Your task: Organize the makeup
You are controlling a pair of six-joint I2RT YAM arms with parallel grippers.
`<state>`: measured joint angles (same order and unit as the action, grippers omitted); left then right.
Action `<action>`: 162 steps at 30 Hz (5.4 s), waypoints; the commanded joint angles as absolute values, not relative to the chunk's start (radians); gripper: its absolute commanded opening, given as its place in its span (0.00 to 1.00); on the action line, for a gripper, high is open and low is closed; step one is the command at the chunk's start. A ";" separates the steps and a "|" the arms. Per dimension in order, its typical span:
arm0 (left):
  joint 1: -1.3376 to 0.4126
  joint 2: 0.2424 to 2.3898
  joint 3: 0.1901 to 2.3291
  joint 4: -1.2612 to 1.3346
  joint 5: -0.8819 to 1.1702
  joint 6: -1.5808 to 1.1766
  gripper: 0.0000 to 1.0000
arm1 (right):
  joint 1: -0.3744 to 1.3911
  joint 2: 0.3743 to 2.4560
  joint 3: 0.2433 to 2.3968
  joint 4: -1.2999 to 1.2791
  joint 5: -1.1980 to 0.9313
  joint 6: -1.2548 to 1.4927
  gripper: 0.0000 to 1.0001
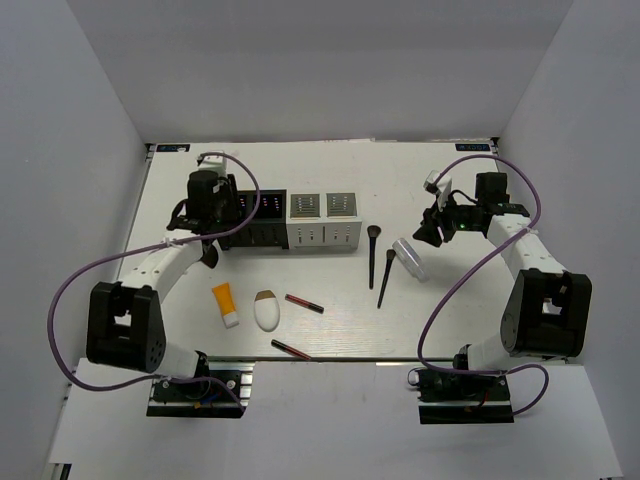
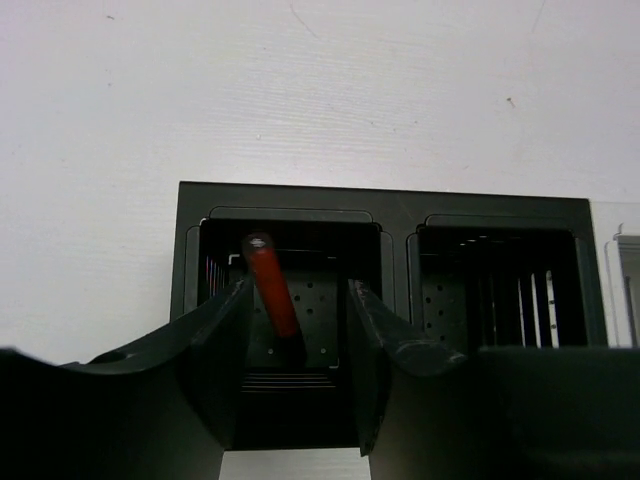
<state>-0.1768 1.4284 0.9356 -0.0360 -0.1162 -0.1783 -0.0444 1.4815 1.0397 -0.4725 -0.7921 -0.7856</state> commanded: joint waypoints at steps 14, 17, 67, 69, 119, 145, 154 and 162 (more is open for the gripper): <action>-0.183 1.059 1.051 -0.291 -0.117 -0.336 0.12 | 0.133 1.419 1.098 -0.741 -1.008 -1.083 0.42; -0.183 0.971 0.993 -0.403 -0.121 -0.402 0.14 | 0.276 1.419 1.069 -0.681 -0.951 -0.987 0.42; -0.173 0.362 0.716 -0.962 -0.002 -0.781 0.63 | 1.060 1.951 1.209 -0.328 -0.054 -0.318 0.05; -0.173 0.364 0.704 -0.943 0.040 -0.795 0.63 | 1.052 1.939 1.206 -0.350 -0.070 -0.322 0.00; -0.164 0.360 0.712 -0.971 0.067 -0.902 0.60 | 0.857 2.411 2.076 0.591 -0.469 0.057 0.00; -0.164 0.442 0.678 -0.907 0.152 -0.911 0.54 | 0.801 2.136 1.789 0.583 -0.554 -0.055 0.16; -0.164 0.425 0.635 -0.841 0.106 -0.858 0.15 | 0.819 1.709 1.382 -0.101 -0.776 -0.414 0.12; -0.164 0.382 0.690 -0.865 0.014 -0.819 0.62 | 0.929 1.579 1.138 -0.328 -0.569 -0.433 0.46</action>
<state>-0.1711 0.4053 0.6392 -0.8719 0.0631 -0.8448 0.9024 1.5829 1.1942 -0.1722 -0.6510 -0.4000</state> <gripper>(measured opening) 0.609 0.441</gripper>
